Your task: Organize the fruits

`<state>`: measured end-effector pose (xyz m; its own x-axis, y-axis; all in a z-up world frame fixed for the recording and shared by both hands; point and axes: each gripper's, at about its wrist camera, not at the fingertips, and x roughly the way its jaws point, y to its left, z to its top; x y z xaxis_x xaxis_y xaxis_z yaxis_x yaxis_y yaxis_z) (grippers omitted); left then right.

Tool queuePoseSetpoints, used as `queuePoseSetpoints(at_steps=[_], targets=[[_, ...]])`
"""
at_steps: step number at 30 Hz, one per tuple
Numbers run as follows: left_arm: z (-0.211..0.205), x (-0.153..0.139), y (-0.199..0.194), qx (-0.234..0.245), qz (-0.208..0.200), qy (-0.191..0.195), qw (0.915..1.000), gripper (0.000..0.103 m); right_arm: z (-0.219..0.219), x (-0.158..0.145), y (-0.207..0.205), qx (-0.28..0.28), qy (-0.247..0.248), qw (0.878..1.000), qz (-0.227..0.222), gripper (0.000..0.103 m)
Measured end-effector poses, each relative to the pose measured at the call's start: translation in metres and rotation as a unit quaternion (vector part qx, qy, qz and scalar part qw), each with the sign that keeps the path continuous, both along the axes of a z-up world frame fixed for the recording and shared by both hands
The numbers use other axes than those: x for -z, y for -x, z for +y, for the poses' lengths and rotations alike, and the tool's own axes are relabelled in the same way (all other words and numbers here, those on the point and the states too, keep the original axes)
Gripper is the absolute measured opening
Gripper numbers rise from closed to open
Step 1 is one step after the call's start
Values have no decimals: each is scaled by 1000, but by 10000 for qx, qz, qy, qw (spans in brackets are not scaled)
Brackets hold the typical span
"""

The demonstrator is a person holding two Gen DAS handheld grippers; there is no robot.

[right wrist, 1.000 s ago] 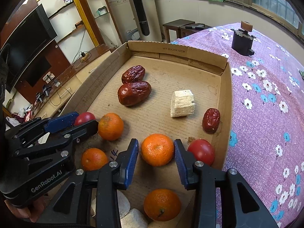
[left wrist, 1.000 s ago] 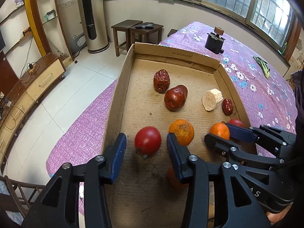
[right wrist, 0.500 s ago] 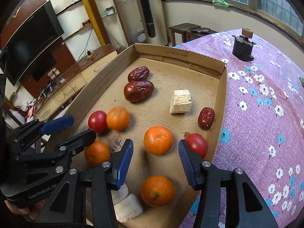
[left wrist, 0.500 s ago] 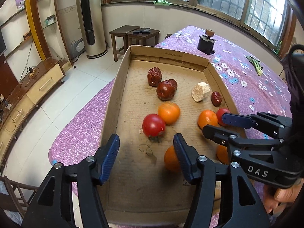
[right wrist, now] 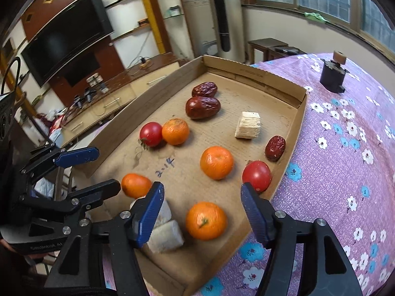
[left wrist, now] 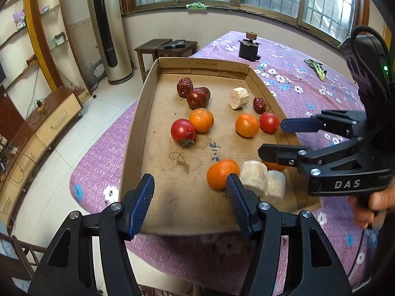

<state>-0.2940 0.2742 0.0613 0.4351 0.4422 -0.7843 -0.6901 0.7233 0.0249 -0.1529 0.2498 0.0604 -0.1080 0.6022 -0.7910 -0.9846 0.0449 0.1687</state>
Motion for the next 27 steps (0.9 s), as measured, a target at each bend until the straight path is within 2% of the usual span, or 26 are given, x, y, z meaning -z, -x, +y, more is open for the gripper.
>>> queuePoseSetpoints(at_steps=[2,5,13,20,27], targets=[[-6,-2,2,29,-17,-71,10000,62,-7,-2,1,-202,-110,9997,-66,76],[-15,-5,5,23,-58,-200,9998,77,-16,-7,5,-493,-237,9983,-189,83],[-29,-8,11,53,-65,-265,9996,78,-36,-13,15,-1044,-395,9927,-457,86],[-45,-7,14,186,-60,-317,9993,78,-52,-15,12,-1253,-433,9904,-394,86],[-54,-7,13,270,-52,-343,9990,78,-62,-19,18,-1425,-525,9871,-512,87]])
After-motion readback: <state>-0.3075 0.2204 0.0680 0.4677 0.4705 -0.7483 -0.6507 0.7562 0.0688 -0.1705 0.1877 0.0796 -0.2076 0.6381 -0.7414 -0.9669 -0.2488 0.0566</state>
